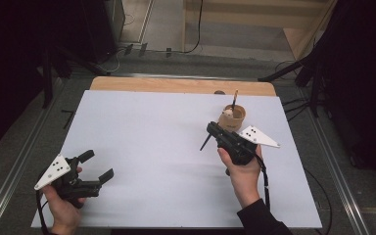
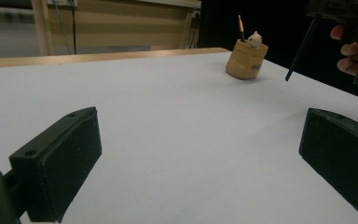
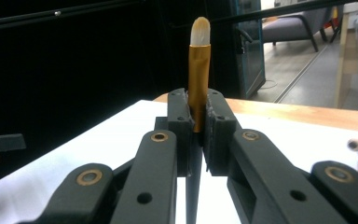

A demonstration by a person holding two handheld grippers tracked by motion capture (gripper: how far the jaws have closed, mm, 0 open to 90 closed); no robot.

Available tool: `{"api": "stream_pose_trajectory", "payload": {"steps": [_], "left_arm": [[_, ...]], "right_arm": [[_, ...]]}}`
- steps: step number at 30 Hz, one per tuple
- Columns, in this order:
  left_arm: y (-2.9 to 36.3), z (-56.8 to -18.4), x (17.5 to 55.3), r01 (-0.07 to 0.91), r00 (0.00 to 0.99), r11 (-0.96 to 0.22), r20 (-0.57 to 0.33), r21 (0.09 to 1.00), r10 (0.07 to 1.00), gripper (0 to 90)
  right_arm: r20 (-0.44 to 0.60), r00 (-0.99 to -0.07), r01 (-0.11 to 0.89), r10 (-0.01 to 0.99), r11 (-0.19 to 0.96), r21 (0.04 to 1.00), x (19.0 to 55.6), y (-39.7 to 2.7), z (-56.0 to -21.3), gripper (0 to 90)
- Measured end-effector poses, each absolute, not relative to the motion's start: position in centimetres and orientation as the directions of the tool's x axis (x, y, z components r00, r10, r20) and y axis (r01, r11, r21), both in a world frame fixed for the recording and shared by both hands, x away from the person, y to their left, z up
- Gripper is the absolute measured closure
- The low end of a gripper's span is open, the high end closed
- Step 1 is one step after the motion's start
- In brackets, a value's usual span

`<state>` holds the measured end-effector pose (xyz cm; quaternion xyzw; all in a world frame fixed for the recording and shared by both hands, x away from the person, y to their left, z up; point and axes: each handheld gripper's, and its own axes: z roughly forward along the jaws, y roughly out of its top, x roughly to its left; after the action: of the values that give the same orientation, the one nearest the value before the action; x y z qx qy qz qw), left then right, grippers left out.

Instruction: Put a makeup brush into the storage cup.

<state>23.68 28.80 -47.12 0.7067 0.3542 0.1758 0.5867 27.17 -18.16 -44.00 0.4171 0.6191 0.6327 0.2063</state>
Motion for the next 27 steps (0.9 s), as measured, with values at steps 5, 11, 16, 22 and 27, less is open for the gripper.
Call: {"api": "stream_pose_trajectory", "payload": {"steps": [5,11,16,22,27], "left_arm": [[28.7,-47.3,23.8,0.299,0.686,-0.063,-0.169,0.952,0.708,0.0],[28.4,-47.4,23.9,0.295,0.693,-0.068,-0.165,0.953,0.702,0.0],[28.1,-47.4,23.9,0.289,0.698,-0.088,-0.147,0.953,0.701,0.0],[28.0,-47.3,23.9,0.278,0.704,-0.086,-0.142,0.957,0.696,0.0],[28.0,-47.3,23.8,0.281,0.702,-0.087,-0.143,0.956,0.698,0.0]], "right_arm": [[0.245,-0.563,0.234,0.789,-0.131,0.963,27.4,-19.0,-43.4,84.4],[0.237,-0.541,0.213,0.807,-0.141,0.967,27.5,-20.0,-42.8,84.4],[0.221,-0.527,0.203,0.820,-0.131,0.970,27.9,-20.6,-42.7,84.4],[0.196,-0.519,0.189,0.832,-0.112,0.976,28.5,-21.3,-42.9,84.4],[0.185,-0.514,0.172,0.838,-0.111,0.979,28.8,-22.0,-42.8,84.4]]}}
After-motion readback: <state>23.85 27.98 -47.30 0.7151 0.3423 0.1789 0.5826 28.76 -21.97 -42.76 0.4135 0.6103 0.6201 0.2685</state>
